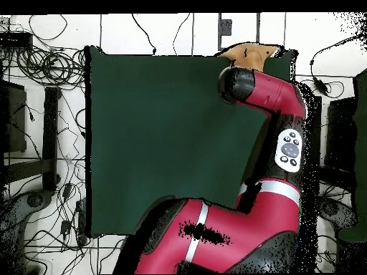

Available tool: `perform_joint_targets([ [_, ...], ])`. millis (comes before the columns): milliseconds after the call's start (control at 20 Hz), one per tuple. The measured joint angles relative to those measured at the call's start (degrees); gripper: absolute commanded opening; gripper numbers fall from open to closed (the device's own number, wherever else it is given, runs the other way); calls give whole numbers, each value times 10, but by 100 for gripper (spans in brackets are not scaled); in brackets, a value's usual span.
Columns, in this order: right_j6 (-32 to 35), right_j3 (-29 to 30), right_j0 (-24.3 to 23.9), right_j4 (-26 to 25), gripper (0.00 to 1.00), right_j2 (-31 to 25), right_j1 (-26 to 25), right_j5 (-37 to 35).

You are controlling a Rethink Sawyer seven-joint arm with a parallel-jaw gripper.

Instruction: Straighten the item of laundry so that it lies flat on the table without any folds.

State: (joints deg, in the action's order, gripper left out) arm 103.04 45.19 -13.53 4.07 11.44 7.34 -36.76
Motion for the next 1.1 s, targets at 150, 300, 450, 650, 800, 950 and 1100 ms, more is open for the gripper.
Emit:
perform_joint_targets([
  [150,0,0,1,0,100,5,8,0],
  [300,0,0,1,0,100,8,16,0],
  [450,0,0,1,0,100,9,22,0],
  [650,0,0,1,0,100,9,27,0],
  [800,0,0,1,0,100,9,32,0],
  [950,0,4,2,0,100,9,39,0],
  [1100,0,17,3,0,100,9,49,3],
])
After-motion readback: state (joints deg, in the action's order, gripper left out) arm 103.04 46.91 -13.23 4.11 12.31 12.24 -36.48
